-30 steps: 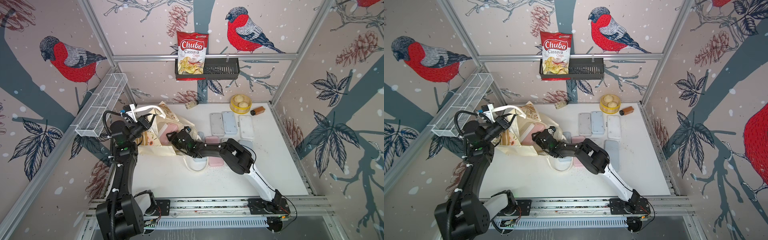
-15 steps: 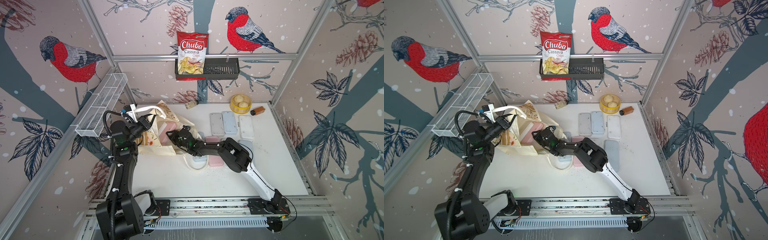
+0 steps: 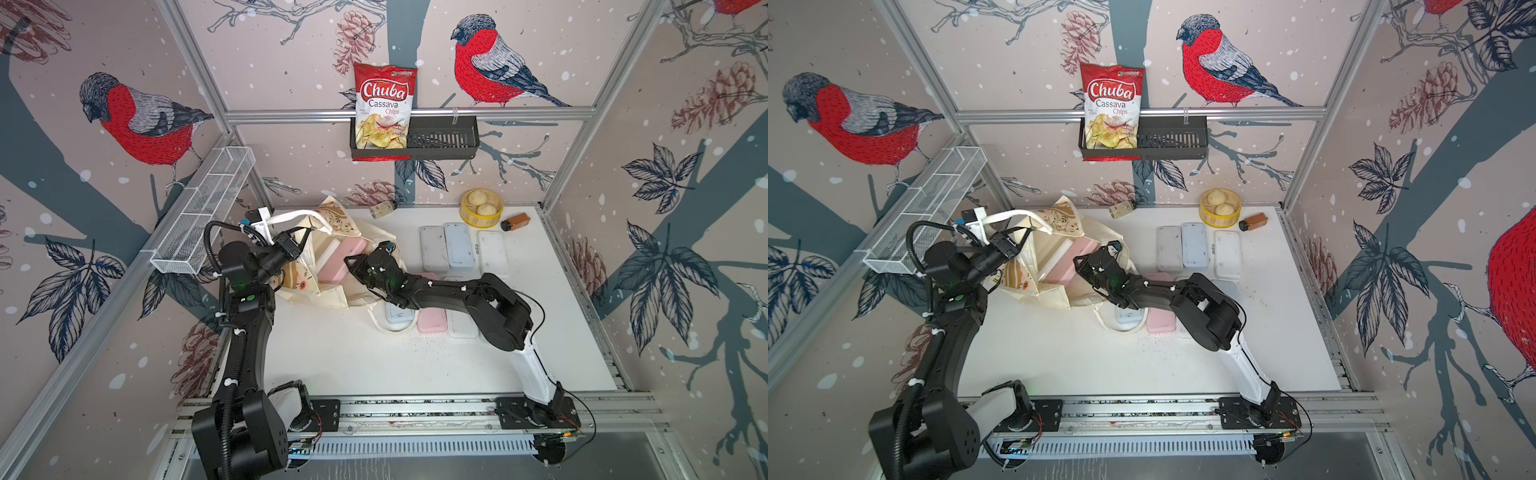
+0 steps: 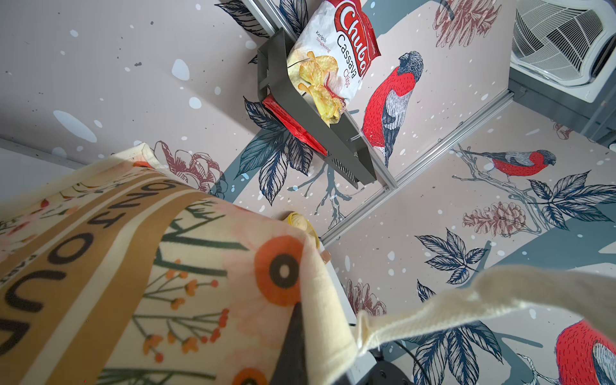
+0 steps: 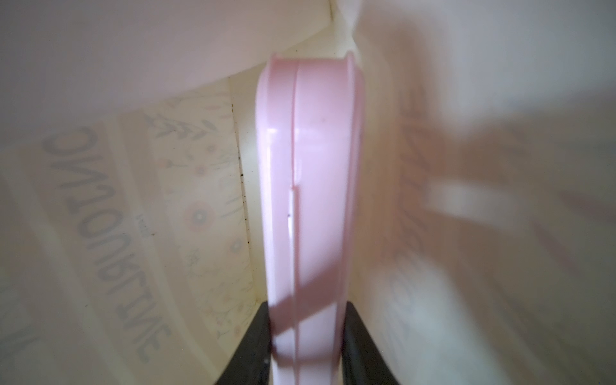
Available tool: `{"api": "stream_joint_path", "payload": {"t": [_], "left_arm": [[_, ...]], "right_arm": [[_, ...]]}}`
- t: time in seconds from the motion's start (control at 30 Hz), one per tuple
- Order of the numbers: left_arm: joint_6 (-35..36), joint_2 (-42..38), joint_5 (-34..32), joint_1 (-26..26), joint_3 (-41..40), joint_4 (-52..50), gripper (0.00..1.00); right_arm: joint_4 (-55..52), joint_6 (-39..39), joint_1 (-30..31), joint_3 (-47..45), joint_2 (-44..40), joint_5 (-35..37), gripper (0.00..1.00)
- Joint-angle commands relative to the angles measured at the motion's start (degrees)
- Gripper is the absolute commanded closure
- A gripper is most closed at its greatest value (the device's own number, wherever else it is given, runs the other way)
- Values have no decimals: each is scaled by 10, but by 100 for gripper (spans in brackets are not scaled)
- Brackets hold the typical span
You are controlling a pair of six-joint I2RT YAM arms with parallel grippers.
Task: Take out the pencil case from the canvas bag
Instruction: Pick up the pencil case from the canvas bag.
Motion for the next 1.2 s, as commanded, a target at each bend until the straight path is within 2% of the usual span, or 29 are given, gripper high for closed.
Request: {"api": "stream_joint_path", "payload": {"t": [0.0,0.27,0.47,0.77,1.17], "left_arm": [[7,-1,-7,3,5,30,100],[9,-1,-13,5,5,22,100],[11,0,-20,10,6,14,100],[7,-1,-24,20,5,14,100],[16,-1,-28,21,8,1,100]], "right_arm": [[-29,-46,1,14,-18,38,72],[-105,-105,15,34,-52,69,73],[-138,-157,28,8,-102,89,74],[-86,-203,42,-96,-185,57,75],[-66,-287,68,-188,-320,89,76]]}}
